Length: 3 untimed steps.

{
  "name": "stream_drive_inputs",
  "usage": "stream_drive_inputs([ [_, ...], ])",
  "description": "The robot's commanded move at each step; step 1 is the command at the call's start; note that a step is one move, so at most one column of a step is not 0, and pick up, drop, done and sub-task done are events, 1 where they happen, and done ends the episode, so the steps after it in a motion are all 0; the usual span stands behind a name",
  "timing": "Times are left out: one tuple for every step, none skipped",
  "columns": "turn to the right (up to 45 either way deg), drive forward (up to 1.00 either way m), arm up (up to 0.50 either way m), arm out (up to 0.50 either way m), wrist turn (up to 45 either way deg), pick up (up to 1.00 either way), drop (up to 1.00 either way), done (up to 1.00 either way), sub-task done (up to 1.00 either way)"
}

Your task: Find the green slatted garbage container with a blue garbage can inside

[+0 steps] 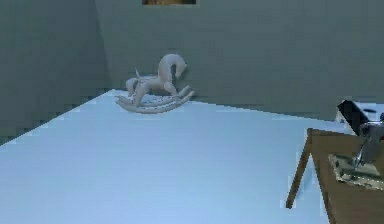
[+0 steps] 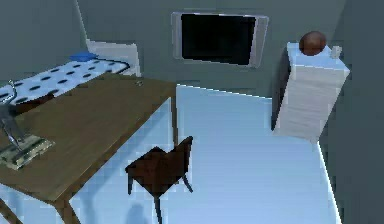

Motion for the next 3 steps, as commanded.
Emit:
stream_drive_inputs([
  [18.0,0.0,0.0,0.0,0.0,0.0,0.0,0.0,0.0],
  [0.0,0.15,0.0,0.0,0.0,0.0,0.0,0.0,0.0],
  [-45.0,0.0,0.0,0.0,0.0,0.0,0.0,0.0,0.0],
])
